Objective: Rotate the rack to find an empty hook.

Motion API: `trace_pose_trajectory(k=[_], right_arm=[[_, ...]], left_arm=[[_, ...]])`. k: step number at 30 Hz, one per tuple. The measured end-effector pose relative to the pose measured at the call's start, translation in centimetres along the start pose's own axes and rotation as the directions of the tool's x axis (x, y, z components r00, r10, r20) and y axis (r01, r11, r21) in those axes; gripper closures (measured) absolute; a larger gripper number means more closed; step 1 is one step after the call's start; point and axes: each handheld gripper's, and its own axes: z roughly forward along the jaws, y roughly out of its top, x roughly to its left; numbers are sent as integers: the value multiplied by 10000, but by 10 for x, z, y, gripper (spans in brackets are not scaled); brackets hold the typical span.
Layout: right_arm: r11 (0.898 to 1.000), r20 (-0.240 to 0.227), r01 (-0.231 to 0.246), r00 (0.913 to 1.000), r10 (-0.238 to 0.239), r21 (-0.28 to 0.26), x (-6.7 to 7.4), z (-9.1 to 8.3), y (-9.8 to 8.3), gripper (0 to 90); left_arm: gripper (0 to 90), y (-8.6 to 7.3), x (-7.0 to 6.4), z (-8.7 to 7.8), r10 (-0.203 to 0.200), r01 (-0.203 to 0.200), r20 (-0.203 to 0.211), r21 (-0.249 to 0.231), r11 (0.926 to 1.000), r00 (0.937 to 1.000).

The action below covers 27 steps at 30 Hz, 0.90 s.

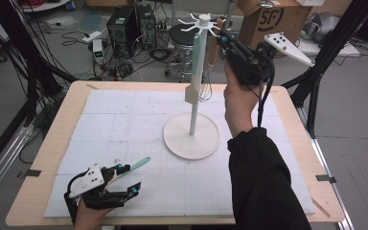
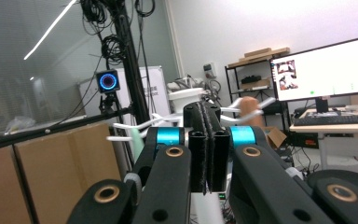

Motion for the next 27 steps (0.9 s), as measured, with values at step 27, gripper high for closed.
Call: trace_pose_trajectory(k=[27], right_arm=[[9980, -663, 559, 9963, -538, 291, 31, 14, -9, 900]], left_arm=[[291, 0, -1, 1, -12, 12, 32, -18, 10000, 10000]])
